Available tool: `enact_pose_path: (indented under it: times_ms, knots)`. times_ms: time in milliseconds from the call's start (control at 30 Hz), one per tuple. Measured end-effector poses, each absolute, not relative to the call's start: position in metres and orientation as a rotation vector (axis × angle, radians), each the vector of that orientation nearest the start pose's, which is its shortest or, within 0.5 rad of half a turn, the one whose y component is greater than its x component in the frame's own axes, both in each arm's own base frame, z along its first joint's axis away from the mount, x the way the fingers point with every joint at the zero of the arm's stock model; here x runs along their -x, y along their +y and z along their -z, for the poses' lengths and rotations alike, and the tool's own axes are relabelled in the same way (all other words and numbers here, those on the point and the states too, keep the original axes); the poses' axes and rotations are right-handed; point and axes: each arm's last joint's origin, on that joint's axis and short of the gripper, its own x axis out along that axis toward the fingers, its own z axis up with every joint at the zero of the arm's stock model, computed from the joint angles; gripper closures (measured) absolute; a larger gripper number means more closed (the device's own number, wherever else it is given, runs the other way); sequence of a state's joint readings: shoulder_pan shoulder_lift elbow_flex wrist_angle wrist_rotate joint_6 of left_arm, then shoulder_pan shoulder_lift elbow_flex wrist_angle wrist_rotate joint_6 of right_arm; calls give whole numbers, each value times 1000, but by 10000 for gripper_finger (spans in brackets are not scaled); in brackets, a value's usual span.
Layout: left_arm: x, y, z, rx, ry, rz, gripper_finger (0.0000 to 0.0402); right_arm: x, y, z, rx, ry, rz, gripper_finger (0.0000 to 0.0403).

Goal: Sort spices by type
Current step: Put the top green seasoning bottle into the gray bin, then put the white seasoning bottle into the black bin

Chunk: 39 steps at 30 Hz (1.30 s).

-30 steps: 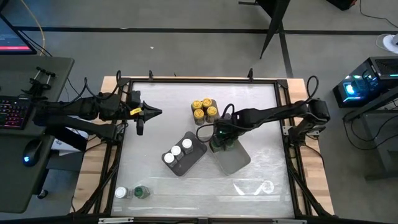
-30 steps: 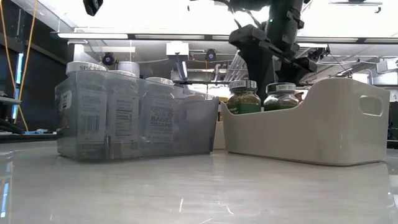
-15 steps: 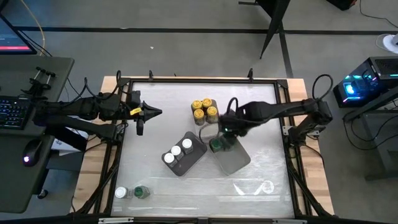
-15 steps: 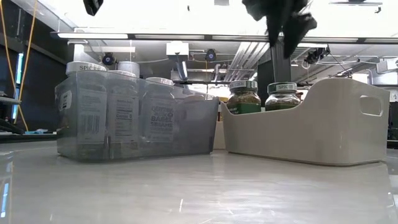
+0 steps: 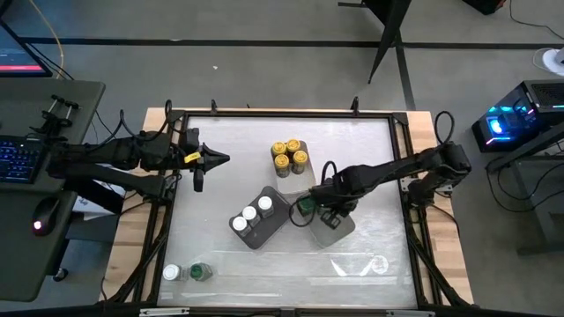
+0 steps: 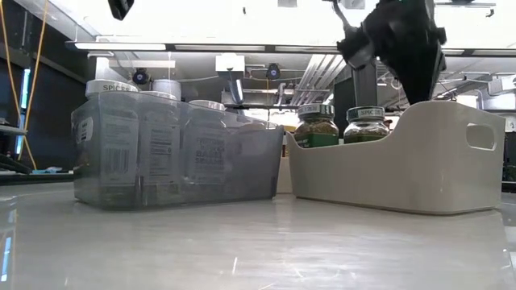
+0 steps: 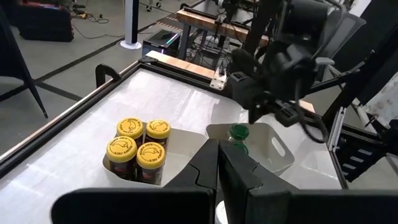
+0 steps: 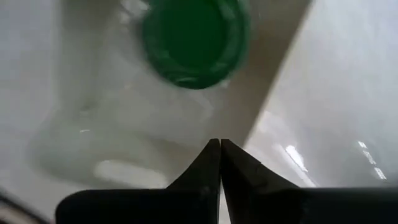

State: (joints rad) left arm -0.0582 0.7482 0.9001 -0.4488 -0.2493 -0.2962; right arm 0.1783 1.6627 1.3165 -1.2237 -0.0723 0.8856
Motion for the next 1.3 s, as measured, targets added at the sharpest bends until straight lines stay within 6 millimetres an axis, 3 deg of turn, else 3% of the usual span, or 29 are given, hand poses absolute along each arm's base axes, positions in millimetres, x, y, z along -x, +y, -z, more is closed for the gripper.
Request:
enact_pose_path:
  times_ms: [300,967,1133,1300]
  knots:
    - [-151,-2,-351,237,264,-230,402,-297,38,-226,-582,1451,484,401]
    - [-151,-2,-351,235,264,-230,401,-306,22,-227,-497,1340,525,402]
    - [-151,-2,-351,219,266,-228,402,-304,20,-238,-429,1342,565,402]
    - [-151,-2,-351,219,266,-227,402,-294,17,-265,-377,1323,584,403]
